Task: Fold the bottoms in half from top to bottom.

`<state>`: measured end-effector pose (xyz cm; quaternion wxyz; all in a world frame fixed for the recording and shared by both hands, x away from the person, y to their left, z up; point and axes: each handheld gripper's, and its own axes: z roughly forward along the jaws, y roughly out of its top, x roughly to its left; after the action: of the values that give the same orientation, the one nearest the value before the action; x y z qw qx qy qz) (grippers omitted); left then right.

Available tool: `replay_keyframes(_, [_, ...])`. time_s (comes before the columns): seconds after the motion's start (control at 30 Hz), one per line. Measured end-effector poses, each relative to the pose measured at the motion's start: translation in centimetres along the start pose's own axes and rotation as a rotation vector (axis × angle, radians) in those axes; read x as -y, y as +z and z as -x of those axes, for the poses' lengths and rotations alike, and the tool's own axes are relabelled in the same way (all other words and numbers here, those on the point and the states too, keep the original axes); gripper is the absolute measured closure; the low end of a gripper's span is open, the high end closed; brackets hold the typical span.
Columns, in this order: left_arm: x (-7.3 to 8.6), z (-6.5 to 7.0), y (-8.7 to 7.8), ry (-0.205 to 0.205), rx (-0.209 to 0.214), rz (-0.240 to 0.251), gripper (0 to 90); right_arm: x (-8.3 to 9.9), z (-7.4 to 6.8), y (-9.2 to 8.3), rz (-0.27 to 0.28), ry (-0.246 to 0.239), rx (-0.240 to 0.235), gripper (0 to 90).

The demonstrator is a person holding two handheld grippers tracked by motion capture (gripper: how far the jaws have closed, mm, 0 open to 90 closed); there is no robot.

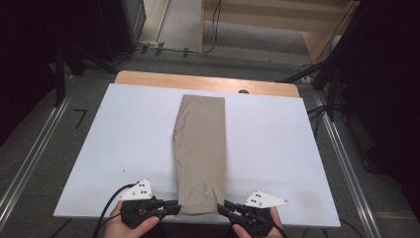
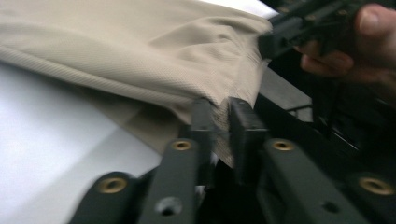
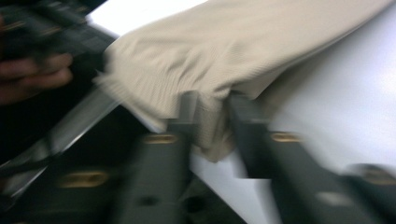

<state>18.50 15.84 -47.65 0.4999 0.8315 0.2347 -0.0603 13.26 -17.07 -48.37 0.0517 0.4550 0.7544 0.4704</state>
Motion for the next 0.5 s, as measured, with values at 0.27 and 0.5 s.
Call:
replay_keyframes(0.27, [-1.8, 0.1, 0.4, 0.057, -0.046, 0.083, 61.5, -1.7, 0.5, -2.0, 0.129, -0.073, -0.021, 67.0])
replay_keyframes(0.5, [0.6, -1.2, 3.6, -0.024, -0.056, -0.086, 83.7, 0.4, 0.5, 4.1, -0.072, -0.186, -0.002, 84.5])
